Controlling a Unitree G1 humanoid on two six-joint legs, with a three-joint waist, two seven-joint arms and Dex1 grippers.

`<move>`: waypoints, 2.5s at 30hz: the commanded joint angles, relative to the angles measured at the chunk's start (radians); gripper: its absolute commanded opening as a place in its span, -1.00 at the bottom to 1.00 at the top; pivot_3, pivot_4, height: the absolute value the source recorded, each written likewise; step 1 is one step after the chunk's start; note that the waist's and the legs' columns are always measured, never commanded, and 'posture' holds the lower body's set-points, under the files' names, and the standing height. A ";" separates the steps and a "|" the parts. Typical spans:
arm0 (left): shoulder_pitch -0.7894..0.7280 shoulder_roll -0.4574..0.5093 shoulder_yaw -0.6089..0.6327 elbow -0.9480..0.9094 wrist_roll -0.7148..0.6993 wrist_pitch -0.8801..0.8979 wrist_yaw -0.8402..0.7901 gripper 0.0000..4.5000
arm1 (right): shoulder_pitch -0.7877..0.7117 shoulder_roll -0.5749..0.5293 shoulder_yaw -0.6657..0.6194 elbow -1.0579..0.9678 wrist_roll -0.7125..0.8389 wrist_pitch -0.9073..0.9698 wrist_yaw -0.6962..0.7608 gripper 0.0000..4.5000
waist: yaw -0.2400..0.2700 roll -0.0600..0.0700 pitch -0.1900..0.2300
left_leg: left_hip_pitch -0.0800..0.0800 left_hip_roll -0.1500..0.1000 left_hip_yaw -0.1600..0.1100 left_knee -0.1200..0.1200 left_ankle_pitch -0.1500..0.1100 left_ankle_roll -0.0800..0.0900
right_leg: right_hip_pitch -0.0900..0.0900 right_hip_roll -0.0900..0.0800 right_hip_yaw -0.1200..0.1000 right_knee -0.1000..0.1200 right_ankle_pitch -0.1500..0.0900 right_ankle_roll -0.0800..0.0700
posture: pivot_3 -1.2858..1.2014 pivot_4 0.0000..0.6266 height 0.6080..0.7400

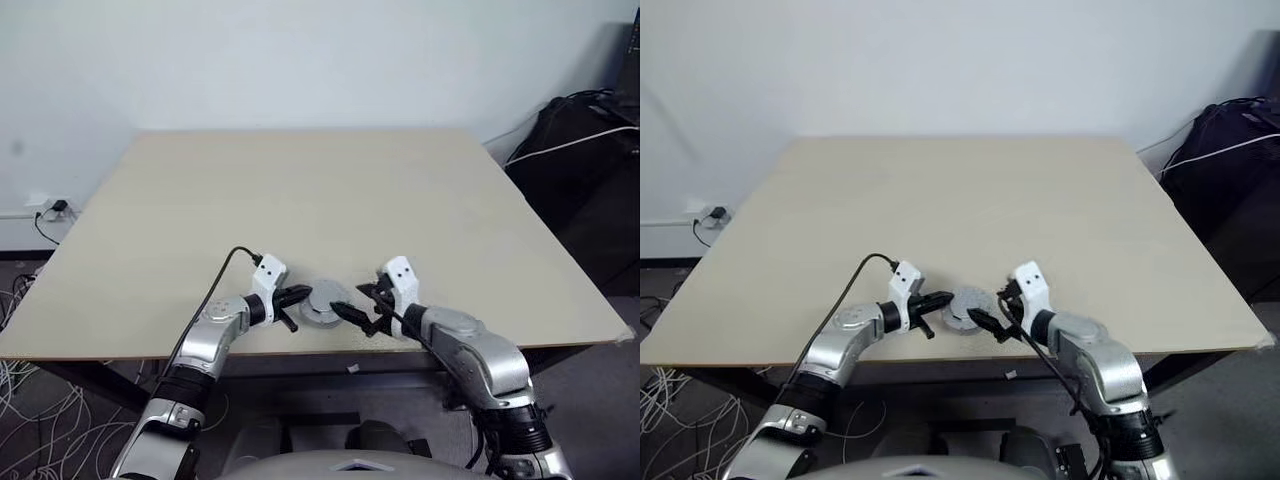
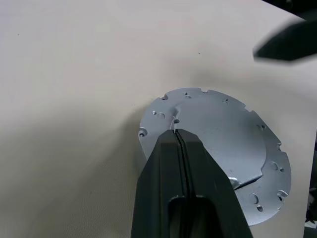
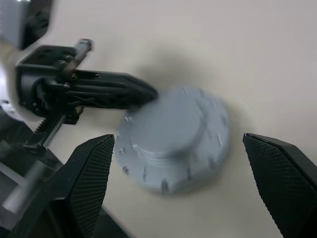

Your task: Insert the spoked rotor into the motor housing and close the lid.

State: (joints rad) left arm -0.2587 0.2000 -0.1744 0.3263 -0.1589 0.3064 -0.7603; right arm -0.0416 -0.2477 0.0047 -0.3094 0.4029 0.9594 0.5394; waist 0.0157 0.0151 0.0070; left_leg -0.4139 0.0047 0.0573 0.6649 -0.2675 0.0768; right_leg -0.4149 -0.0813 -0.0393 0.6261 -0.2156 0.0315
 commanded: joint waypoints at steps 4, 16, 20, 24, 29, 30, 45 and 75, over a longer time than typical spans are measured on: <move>0.010 0.003 -0.024 0.035 0.015 0.028 -0.003 -1.00 | -0.011 0.139 -0.192 -0.036 0.156 0.189 -0.155 0.99 | 0.000 0.001 -0.001 | 0.000 0.000 0.000 0.000 0.000 0.000 | 0.000 0.000 0.000 0.001 0.000 0.000 | 0.03 -1.00 1.00; 0.002 0.009 -0.024 0.039 0.018 0.021 -0.003 -1.00 | -0.126 0.369 -0.431 0.073 0.247 0.356 -0.439 0.99 | -0.003 0.003 -0.002 | 0.000 -0.001 0.000 0.000 0.000 0.000 | 0.000 0.000 0.000 0.000 0.000 0.000 | 0.03 -1.00 1.00; 0.003 0.009 -0.023 0.036 0.017 0.022 -0.001 -1.00 | -0.133 0.368 -0.423 0.114 0.258 0.370 -0.449 0.99 | -0.003 0.003 -0.002 | 0.000 -0.001 0.000 0.000 0.000 0.000 | 0.000 0.000 0.000 0.001 0.000 0.000 | 0.03 -1.00 1.00; 0.005 0.010 -0.021 0.036 0.016 0.023 -0.001 -1.00 | -0.138 0.377 -0.414 0.148 0.274 0.379 -0.450 0.99 | -0.004 0.003 -0.002 | 0.000 -0.001 0.000 0.000 0.000 0.000 | 0.000 0.001 0.000 0.001 0.000 0.000 | 0.03 -1.00 1.00; 0.006 0.011 -0.021 0.036 0.016 0.024 -0.001 -1.00 | -0.140 0.386 -0.384 0.181 0.293 0.385 -0.436 0.99 | -0.004 0.003 -0.002 | 0.000 -0.001 0.001 0.000 0.000 0.001 | 0.001 0.002 0.000 0.001 0.000 0.000 | 0.03 -1.00 1.00; 0.006 0.011 -0.021 0.036 0.017 0.024 -0.001 -1.00 | -0.142 0.388 -0.379 0.190 0.294 0.379 -0.438 0.99 | -0.004 0.003 -0.002 | 0.000 -0.001 0.001 0.001 0.000 0.001 | 0.001 0.002 0.000 0.001 0.000 0.000 | 0.03 -1.00 1.00; 0.009 0.012 -0.022 0.026 0.015 0.027 -0.001 -1.00 | -0.168 0.398 -0.371 0.371 0.289 0.214 -0.443 0.99 | -0.026 0.001 -0.003 | 0.004 -0.001 0.001 0.002 0.002 0.004 | 0.005 0.005 -0.001 0.001 0.001 0.003 | 0.03 -1.00 1.00; 0.018 0.007 -0.027 0.020 0.014 0.026 0.007 -1.00 | -0.158 0.411 -0.317 0.374 0.462 0.293 -0.274 0.91 | -0.031 0.002 -0.010 | 0.002 0.000 0.001 -0.002 0.001 0.001 | 0.000 0.001 0.002 0.001 0.000 0.001 | 0.03 -1.00 1.00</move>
State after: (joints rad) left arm -0.2580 0.2160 -0.1668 0.3291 -0.1595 0.3128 -0.7455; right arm -0.1807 0.0852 -0.3340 0.1010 0.7946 1.2656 0.2285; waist -0.0154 0.0168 -0.0035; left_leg -0.4121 0.0045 0.0582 0.6625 -0.2667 0.0777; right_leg -0.4148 -0.0800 -0.0373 0.6270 -0.2151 0.0322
